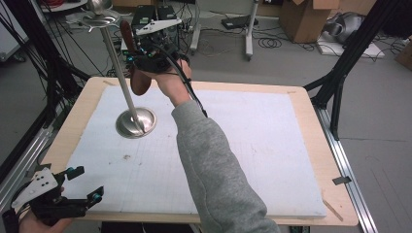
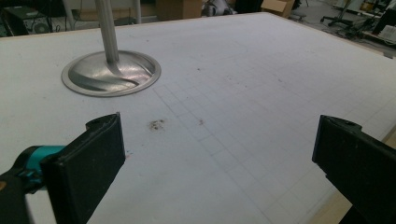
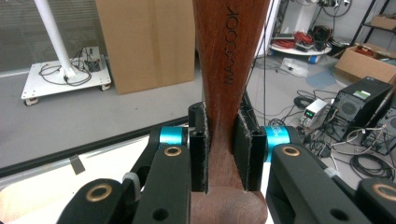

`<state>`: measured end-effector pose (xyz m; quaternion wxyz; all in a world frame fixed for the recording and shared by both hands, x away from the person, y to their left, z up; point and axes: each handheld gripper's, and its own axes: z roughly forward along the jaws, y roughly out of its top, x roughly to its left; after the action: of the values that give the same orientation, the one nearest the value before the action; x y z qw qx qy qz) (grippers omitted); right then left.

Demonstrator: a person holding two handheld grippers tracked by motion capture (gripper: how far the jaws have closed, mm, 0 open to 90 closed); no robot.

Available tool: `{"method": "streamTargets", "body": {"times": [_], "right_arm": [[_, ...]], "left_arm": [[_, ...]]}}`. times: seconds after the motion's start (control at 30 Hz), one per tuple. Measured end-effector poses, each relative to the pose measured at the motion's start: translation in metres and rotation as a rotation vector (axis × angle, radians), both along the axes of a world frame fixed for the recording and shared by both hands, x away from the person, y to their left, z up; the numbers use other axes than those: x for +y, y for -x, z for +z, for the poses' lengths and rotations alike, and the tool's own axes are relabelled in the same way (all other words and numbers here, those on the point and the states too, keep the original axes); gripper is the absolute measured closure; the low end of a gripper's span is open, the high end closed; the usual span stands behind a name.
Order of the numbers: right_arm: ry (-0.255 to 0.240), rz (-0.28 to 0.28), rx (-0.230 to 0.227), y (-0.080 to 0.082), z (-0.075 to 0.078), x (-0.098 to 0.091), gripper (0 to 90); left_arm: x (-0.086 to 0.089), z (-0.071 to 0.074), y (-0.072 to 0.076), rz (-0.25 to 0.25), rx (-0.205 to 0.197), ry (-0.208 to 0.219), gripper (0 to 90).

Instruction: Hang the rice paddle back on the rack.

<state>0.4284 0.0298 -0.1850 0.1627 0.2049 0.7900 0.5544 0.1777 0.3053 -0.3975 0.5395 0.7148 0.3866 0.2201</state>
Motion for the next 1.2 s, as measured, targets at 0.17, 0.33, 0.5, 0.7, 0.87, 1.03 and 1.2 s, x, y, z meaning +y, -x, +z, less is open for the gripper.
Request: {"method": "streamTargets", "body": {"times": [0.17,0.33,0.5,0.7,0.87,1.03,1.2], "right_arm": [[0.012,-0.007,-0.001,0.000,0.001,0.003,77.5],[0.019,-0.011,-0.010,0.000,0.001,0.004,77.5],[0.023,-0.008,-0.017,0.000,0.003,0.006,77.5],[0.039,-0.016,-0.020,0.000,0.002,0.009,77.5],[0.035,-0.015,-0.016,-0.002,0.001,0.010,77.4],[0.034,-0.016,-0.014,-0.005,-0.002,0.013,77.5],[0.030,-0.010,-0.013,-0.007,-0.004,0.016,77.4]], "left_arm": [[0.001,0.000,0.000,0.002,-0.002,-0.002,2.9],[0.005,0.002,0.002,0.014,-0.008,0.009,2.9],[0.007,0.004,0.003,0.017,-0.016,0.016,2.9],[0.006,0.004,0.003,0.015,-0.012,0.015,2.9],[0.008,0.003,0.003,0.014,-0.004,0.014,2.9],[0.007,0.003,0.003,0.011,-0.004,0.016,2.9],[0.008,0.004,0.004,0.011,-0.006,0.018,2.9]]}}
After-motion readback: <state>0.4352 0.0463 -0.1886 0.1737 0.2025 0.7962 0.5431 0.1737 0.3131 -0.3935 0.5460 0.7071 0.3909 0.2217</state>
